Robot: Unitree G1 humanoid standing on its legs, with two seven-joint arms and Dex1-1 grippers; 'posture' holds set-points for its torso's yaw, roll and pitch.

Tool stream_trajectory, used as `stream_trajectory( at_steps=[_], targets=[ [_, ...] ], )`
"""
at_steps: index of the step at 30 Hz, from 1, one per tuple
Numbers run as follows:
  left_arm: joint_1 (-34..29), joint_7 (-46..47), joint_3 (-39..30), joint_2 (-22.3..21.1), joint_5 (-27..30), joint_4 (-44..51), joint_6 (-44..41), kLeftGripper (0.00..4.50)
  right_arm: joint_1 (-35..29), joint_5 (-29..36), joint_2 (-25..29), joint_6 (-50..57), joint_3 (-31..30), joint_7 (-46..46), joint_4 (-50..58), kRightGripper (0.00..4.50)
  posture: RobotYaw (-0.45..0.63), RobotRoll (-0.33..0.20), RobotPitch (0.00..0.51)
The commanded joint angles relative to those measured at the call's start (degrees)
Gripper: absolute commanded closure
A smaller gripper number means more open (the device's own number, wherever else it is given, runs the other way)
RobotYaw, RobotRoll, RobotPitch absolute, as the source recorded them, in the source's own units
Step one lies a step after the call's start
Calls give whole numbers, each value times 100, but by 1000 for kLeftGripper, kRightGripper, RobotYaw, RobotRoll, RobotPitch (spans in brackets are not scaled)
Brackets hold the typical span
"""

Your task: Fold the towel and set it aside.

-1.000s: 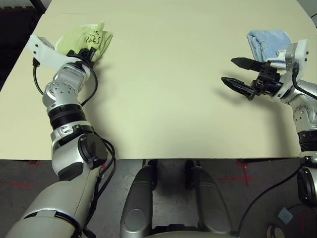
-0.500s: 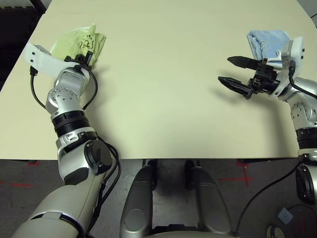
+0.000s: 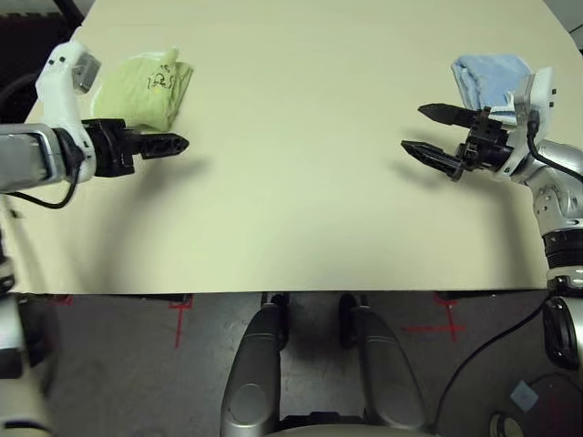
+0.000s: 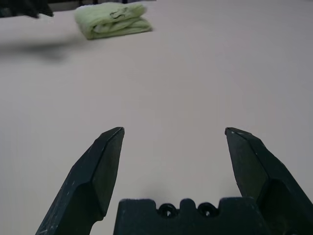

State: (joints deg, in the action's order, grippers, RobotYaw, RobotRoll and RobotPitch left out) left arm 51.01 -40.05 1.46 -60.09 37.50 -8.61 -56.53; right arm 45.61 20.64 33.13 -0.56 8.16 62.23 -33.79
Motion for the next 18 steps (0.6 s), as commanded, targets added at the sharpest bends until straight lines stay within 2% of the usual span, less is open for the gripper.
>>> stream_trajectory(
  at_steps=[1, 4, 6, 9, 13, 18],
  targets=[
    [230, 155, 11, 847, -1099, -1130, 2457, 53, -29, -113, -256, 7, 291, -1061, -199, 0, 117, 0, 276],
    [474, 1085, -298, 1812, -1740, -2325, 4112, 53, 69, -442, -558, -346, 529, -2587, -454, 0, 95, 0, 272],
    [576, 1593, -410, 2300, -2087, -2986, 5081, 53, 158, -655, -707, -646, 618, -3402, -597, 0, 70, 0, 274],
    [825, 2298, -600, 2860, -2435, -3871, 6193, 53, 310, -836, -840, -921, 665, -4125, -760, 0, 56, 0, 274],
    [1202, 2765, -694, 3255, -2777, -4807, 7107, 53, 580, -1070, -824, -1088, 686, -4797, -1183, 0, 47, 0, 276],
    [1497, 3169, -744, 3453, -3080, -5515, 7709, 53, 866, -1212, -782, -1329, 725, -5308, -1800, 0, 44, 0, 281]
  ],
)
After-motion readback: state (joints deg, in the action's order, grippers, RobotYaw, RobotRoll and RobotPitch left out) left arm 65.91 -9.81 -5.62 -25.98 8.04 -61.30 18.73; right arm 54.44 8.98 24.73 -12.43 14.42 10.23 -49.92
